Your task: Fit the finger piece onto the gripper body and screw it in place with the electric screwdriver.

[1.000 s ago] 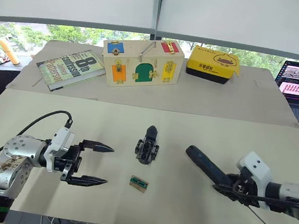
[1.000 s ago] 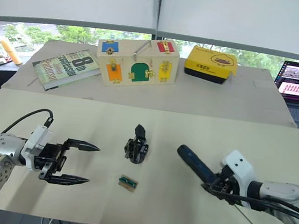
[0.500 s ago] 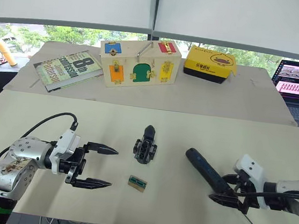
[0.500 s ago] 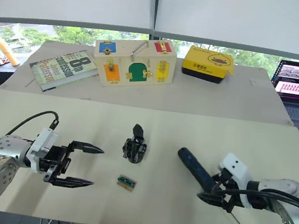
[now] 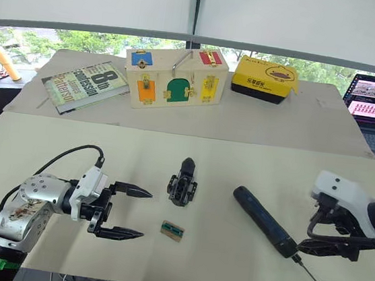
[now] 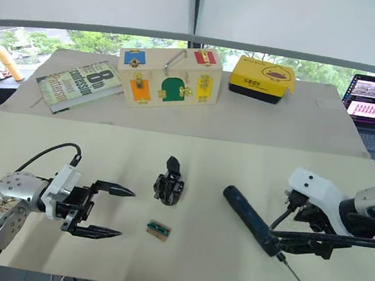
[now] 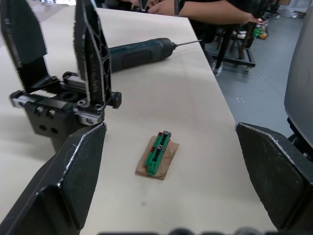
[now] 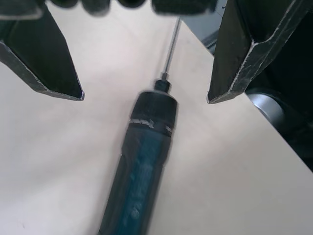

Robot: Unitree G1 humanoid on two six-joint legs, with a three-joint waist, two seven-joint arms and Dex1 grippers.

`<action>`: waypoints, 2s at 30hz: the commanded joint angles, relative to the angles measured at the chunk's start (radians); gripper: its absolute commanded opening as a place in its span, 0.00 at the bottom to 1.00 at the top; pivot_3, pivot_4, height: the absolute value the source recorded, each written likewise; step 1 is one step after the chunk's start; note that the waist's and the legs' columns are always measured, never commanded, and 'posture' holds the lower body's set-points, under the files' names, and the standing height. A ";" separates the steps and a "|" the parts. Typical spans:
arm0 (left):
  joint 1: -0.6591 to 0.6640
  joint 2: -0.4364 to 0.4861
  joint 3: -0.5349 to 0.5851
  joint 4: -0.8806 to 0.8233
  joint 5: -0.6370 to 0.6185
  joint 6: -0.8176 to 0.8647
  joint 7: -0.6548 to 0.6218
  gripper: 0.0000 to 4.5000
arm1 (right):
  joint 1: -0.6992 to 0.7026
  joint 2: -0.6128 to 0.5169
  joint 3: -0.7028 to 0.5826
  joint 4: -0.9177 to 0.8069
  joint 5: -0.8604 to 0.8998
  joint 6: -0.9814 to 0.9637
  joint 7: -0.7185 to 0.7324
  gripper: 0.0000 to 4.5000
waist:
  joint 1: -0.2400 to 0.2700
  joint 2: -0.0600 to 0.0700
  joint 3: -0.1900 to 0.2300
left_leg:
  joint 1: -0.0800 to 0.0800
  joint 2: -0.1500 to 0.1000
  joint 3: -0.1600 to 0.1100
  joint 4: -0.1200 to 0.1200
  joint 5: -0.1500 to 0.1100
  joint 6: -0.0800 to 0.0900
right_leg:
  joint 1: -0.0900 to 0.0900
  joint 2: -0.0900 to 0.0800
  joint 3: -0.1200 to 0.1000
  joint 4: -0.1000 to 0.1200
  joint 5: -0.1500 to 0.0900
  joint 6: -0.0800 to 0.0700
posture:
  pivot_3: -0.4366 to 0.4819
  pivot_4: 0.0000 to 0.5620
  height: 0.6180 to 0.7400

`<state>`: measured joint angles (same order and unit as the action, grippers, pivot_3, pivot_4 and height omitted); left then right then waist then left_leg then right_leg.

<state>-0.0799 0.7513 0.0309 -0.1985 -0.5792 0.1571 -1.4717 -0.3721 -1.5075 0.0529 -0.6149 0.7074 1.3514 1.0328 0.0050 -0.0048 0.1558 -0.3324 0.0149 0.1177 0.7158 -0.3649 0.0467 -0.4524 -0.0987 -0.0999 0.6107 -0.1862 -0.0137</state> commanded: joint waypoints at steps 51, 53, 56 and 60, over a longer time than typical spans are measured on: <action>0.015 0.015 -0.026 0.170 0.096 -0.159 -0.041 1.00 | 0.252 0.473 -0.541 -0.132 0.153 -0.195 0.106 0.43 | 0.006 0.000 -0.001 | -0.009 0.001 -0.004 0.012 0.000 -0.001 | -0.001 0.007 -0.017 0.004 0.003 -0.001 | 0.48 0.27 1.00; -0.001 -0.011 -0.034 0.202 0.112 -0.183 -0.025 1.00 | 0.278 0.590 -0.555 -0.158 0.188 -0.304 0.090 0.43 | 0.007 0.000 -0.001 | -0.009 0.000 -0.004 0.012 0.000 -0.001 | -0.001 0.007 -0.017 0.005 0.003 -0.001 | 0.48 0.27 1.00; -0.013 -0.053 -0.062 0.214 0.141 -0.203 0.003 1.00 | 0.285 0.804 -0.521 -0.186 0.216 -0.501 0.047 0.43 | 0.007 -0.001 -0.001 | -0.006 -0.001 -0.004 0.013 0.000 0.000 | 0.004 0.007 -0.016 0.003 0.004 0.000 | 0.48 0.27 1.00; -0.020 -0.093 -0.108 0.235 0.206 -0.276 0.019 1.00 | 0.276 0.935 -0.323 -0.214 0.089 -0.706 0.050 0.43 | 0.004 0.000 -0.001 | -0.001 -0.001 -0.004 0.013 0.000 0.000 | 0.011 0.007 -0.015 0.002 0.004 0.001 | 0.48 0.27 1.00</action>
<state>-0.0888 0.6618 -0.0668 0.0373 -0.3902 -0.0754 -1.4598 -0.0811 -0.5799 -0.3190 -0.7899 0.8292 0.7508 1.0673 0.0087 -0.0053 0.1547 -0.3324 0.0143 0.1133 0.7284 -0.3645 0.0462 -0.4414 -0.0913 -0.1153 0.6126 -0.1820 -0.0129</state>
